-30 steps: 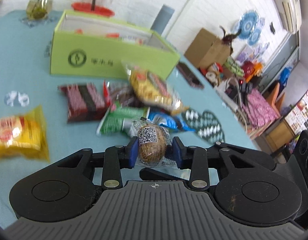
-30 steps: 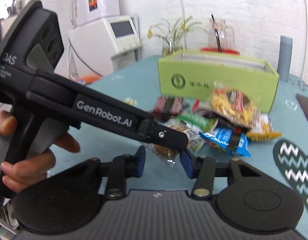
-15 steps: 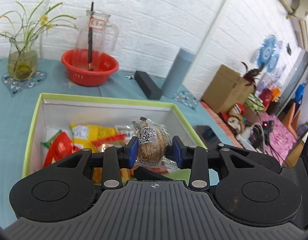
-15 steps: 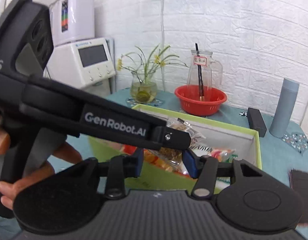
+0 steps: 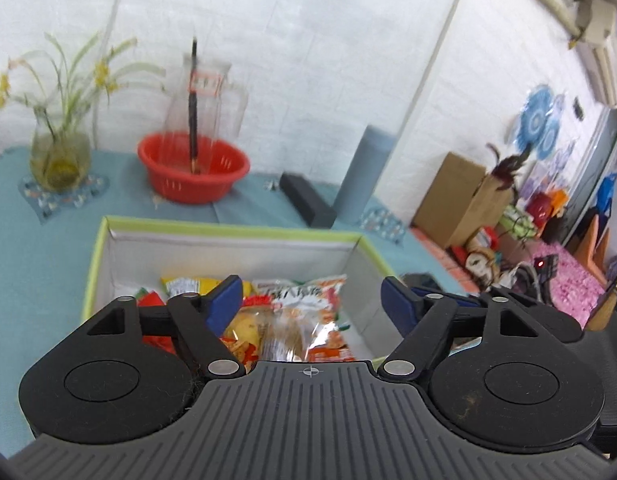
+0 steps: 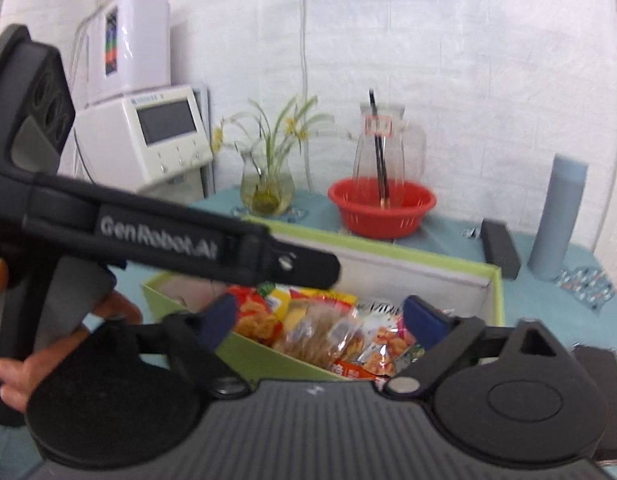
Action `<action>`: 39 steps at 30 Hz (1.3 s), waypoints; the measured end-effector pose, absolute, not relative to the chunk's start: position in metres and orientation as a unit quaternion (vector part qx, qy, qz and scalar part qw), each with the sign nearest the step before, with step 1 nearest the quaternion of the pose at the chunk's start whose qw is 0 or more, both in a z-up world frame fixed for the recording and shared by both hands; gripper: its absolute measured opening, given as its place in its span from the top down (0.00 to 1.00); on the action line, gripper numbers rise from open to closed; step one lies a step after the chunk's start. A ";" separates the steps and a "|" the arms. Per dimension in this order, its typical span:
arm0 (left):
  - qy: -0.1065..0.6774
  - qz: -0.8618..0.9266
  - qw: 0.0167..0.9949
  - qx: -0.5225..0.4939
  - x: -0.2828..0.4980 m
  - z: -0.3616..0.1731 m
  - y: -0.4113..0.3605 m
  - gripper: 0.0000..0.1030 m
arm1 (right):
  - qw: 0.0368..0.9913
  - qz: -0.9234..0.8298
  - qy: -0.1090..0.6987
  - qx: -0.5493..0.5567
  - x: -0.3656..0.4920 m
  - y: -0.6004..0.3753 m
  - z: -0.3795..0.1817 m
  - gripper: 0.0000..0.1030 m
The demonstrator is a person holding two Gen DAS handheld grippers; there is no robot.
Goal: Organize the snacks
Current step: 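Grasp the yellow bread packet with the left tool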
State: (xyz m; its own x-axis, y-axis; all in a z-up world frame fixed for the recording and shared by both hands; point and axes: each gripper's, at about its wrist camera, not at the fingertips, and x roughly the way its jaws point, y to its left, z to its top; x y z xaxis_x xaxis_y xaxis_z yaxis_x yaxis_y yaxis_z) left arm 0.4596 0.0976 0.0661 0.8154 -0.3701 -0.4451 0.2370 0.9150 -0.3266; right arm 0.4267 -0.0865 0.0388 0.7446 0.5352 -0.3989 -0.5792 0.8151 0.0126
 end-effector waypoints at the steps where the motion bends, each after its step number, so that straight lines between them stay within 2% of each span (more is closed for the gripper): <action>1: 0.245 -0.161 0.948 -0.126 0.445 0.074 0.100 0.33 | 0.935 0.298 0.186 -0.054 0.412 -0.091 0.043 0.01; 6: 0.202 -0.145 0.960 -0.127 0.363 0.082 0.121 0.27 | 0.931 0.315 0.179 -0.035 0.333 -0.098 0.034 0.00; 14: 0.223 -0.040 0.958 -0.177 0.257 0.025 0.181 0.25 | 0.898 0.347 0.270 0.004 0.264 -0.070 -0.028 0.00; 23: 0.318 0.016 0.917 -0.241 0.269 -0.016 0.250 0.28 | 0.850 0.458 0.249 -0.076 0.287 0.038 -0.023 0.00; 26: 0.319 0.026 0.905 -0.280 0.262 -0.027 0.267 0.28 | 0.825 0.501 0.216 -0.146 0.303 0.067 -0.021 0.00; 30: 0.316 0.015 0.894 -0.318 0.250 -0.036 0.277 0.29 | 0.778 0.540 0.254 -0.198 0.322 0.101 -0.032 0.01; 31: 0.319 0.003 0.892 -0.319 0.251 -0.037 0.276 0.30 | 0.771 0.541 0.267 -0.203 0.323 0.106 -0.037 0.01; 33: 0.329 -0.018 0.893 -0.307 0.258 -0.039 0.269 0.42 | 0.767 0.536 0.290 -0.203 0.319 0.109 -0.046 0.01; 35: 0.340 -0.024 0.899 -0.276 0.267 -0.038 0.254 0.46 | 0.772 0.527 0.299 -0.194 0.308 0.103 -0.049 0.01; 39: 0.356 -0.064 0.900 -0.242 0.272 -0.040 0.219 0.47 | 0.803 0.476 0.317 -0.169 0.276 0.074 -0.052 0.01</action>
